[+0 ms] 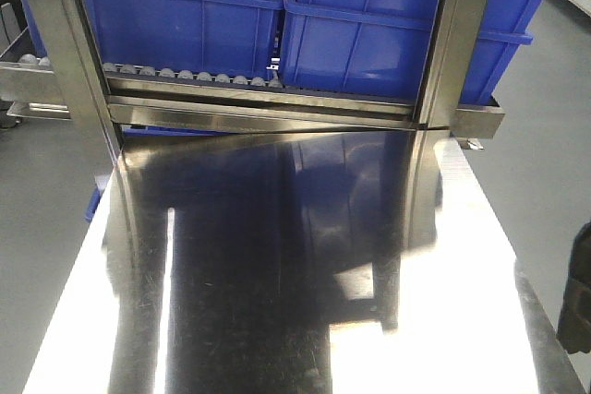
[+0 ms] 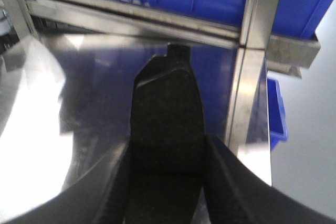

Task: Move and align brake pads A on conveyor
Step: 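Back the base away from the steel table and turn toward the aisle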

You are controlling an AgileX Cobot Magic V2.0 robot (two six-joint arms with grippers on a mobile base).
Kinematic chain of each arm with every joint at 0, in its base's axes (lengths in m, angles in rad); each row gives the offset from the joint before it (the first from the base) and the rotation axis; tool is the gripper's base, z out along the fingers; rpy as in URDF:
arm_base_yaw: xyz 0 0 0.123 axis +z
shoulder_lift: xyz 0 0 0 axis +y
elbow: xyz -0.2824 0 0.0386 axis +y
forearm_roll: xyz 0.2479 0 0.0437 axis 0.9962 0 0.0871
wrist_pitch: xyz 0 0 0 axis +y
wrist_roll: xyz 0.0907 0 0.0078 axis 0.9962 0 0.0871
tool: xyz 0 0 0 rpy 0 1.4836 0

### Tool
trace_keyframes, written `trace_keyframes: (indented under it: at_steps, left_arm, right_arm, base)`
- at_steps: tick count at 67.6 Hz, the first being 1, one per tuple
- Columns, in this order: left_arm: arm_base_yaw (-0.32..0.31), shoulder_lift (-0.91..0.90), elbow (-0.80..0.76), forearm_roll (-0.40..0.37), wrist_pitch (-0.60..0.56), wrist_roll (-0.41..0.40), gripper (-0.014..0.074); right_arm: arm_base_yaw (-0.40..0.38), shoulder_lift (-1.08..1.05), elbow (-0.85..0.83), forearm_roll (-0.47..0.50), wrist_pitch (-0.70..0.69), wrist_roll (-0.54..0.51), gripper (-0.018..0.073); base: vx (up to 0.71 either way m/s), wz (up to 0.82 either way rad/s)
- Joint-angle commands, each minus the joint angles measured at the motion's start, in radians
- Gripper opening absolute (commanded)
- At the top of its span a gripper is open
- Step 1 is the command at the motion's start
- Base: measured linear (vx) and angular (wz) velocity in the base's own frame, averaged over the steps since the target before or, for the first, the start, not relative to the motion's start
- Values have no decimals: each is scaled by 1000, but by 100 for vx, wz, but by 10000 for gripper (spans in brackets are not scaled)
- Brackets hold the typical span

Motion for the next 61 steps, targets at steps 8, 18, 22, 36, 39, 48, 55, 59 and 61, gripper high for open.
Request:
trace_keyframes:
  at_steps: [8, 18, 22, 36, 39, 48, 55, 59, 61]
  left_arm:
    - [3, 9, -29, 25, -84, -4, -6]
    - [3, 9, -29, 25, -84, -4, -6]
    - [3, 9, -29, 25, -84, -4, -6]
    - [3, 9, -29, 25, -84, -4, -6]
    - [3, 9, -29, 25, -84, -4, -6]
    - [3, 9, -29, 25, -84, -4, -6]
    - [3, 9, -29, 25, -84, -4, -6]
    - [3, 9, -29, 25, -84, -4, -6]
    - [3, 9, -29, 26, -84, -4, -6]
  right_arm:
    - [0, -37, -27, -11, -116, -9, -4]
    - [0, -37, -27, -11, -117, -8, -4]
    - [0, -37, -27, -11, -115, -9, -4]
    - [0, -37, -27, -11, -114, -9, -4]
    - [0, -37, -27, -11, -114, -9, -4]
    - [0, -37, -27, -11, -114, -9, -4]
    - [0, -37, -27, -11, -114, -8, -4]
    - [0, -37, -27, -11, -114, -8, -4]
    - [0, -37, -27, -11, -113, -8, -4]
  base:
    - [0, 0]
    - [0, 0]
    - [0, 0]
    - [0, 0]
    - [0, 0]
    - [0, 0]
    - [-1, 3]
    - [-2, 10]
    - [-4, 15]
